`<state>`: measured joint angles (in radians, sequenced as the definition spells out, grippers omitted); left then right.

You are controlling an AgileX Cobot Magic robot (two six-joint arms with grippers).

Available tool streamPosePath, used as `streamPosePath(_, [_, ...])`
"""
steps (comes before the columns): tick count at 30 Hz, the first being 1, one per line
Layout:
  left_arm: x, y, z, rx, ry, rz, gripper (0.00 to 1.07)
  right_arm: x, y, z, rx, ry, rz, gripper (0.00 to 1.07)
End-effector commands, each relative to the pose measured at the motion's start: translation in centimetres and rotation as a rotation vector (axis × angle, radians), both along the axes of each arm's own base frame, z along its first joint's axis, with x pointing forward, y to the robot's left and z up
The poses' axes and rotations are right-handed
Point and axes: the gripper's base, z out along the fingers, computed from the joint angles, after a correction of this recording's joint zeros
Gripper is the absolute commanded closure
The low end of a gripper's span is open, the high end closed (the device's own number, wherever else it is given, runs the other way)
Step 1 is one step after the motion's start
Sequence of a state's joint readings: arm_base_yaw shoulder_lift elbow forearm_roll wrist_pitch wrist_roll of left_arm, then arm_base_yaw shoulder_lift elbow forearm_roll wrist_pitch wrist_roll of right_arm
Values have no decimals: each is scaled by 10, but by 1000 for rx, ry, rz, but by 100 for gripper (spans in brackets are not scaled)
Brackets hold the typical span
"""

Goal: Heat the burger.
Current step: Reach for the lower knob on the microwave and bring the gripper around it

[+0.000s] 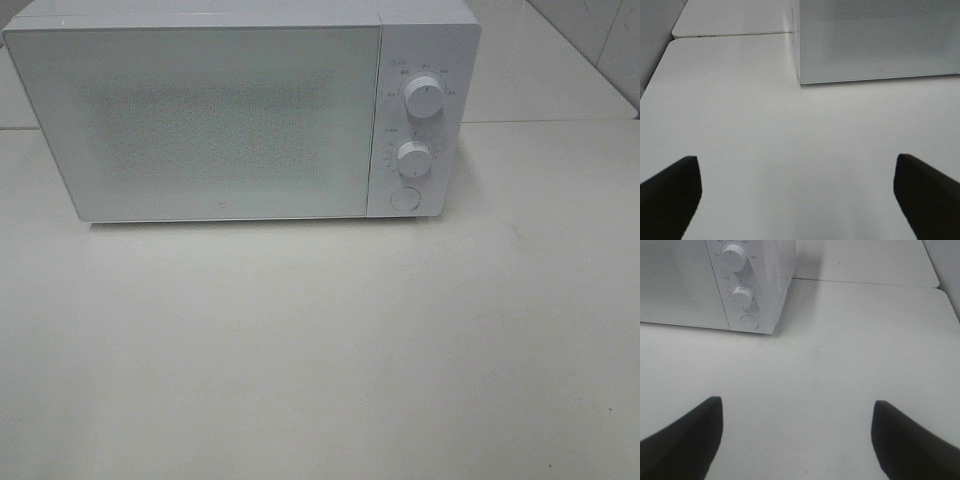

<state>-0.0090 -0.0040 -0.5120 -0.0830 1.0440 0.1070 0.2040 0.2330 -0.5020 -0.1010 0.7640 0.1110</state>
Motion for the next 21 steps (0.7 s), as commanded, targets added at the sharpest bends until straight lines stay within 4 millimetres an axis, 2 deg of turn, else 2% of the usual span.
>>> streamPosePath(1, [-4, 0, -1, -8, -27, 3, 7, 16, 4, -1, 11, -28, -2, 31])
streamPosePath(2, [-4, 0, -1, -8, -27, 3, 7, 16, 4, -1, 11, -28, -2, 31])
streamPosePath(4, [-4, 0, -1, -8, -27, 3, 7, 33, 8, -7, 12, -45, 10, 31])
streamPosePath(14, [-4, 0, -1, -8, -27, 3, 7, 67, 17, -20, 24, -103, 38, 31])
streamPosePath(21, [-4, 0, -1, -8, -27, 3, 7, 96, 26, -25, 161, -195, 21, 31])
